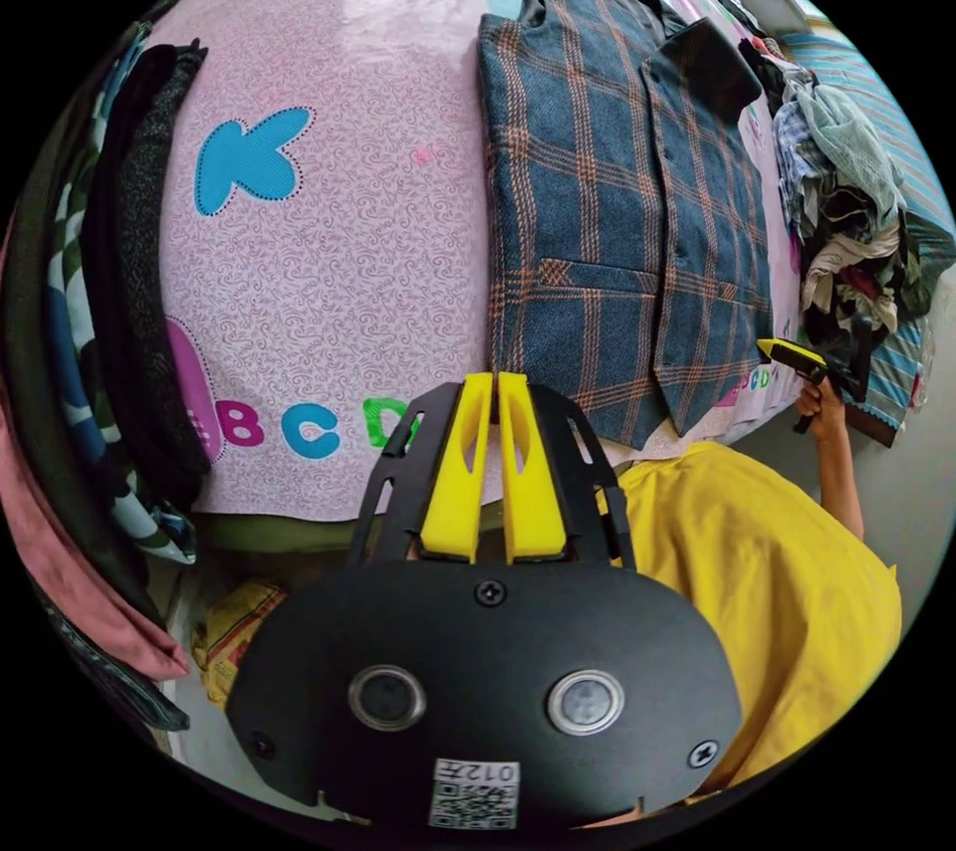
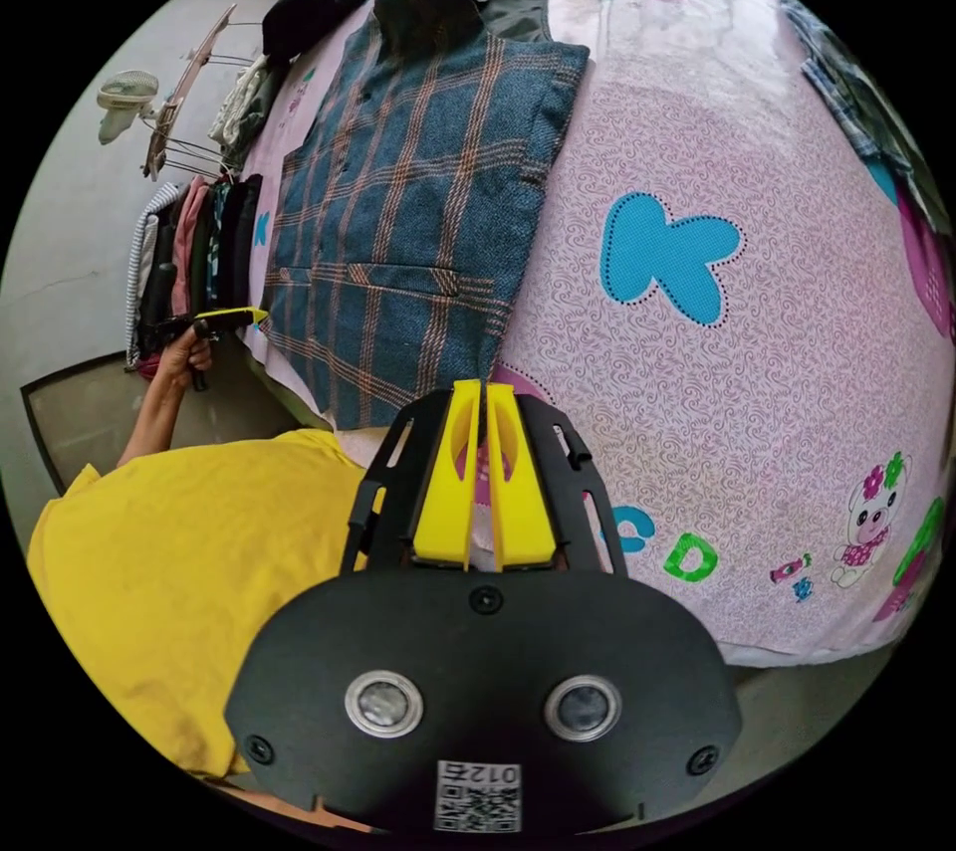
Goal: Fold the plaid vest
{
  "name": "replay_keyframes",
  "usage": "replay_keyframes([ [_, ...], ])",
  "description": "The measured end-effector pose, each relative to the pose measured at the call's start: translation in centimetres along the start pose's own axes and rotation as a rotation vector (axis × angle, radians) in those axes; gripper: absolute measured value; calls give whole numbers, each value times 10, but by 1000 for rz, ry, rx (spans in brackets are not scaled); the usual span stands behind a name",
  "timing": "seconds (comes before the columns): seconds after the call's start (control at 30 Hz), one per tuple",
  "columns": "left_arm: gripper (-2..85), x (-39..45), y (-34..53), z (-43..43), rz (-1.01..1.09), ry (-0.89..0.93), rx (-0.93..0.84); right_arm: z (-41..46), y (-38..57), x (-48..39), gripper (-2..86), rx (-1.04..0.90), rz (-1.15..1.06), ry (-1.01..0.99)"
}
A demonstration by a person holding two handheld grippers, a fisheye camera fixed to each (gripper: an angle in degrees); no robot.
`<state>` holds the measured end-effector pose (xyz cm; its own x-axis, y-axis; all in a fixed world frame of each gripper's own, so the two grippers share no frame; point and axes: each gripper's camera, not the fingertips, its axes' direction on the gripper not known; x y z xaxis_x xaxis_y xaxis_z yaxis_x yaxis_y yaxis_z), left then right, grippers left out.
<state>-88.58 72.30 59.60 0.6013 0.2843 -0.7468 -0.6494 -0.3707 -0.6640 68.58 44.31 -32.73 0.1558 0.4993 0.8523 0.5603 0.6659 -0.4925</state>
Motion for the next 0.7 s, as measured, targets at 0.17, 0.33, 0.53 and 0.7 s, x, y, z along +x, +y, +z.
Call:
replay_keyframes([
  [0.17,-1,3,20,9,3,27,-16,1,6,6,3,-62,-17,-21],
  [0.33,0,2,36,25,-19,30,-42,10,12,11,4,-100,-13,-48],
  [0.53,3,13,44,36,-40,-26,-37,6,6,12,9,-87,-34,-51],
  [0.7,5,56,54,-39,-17,-209,313,0,-2,0,13,-96,-75,24],
])
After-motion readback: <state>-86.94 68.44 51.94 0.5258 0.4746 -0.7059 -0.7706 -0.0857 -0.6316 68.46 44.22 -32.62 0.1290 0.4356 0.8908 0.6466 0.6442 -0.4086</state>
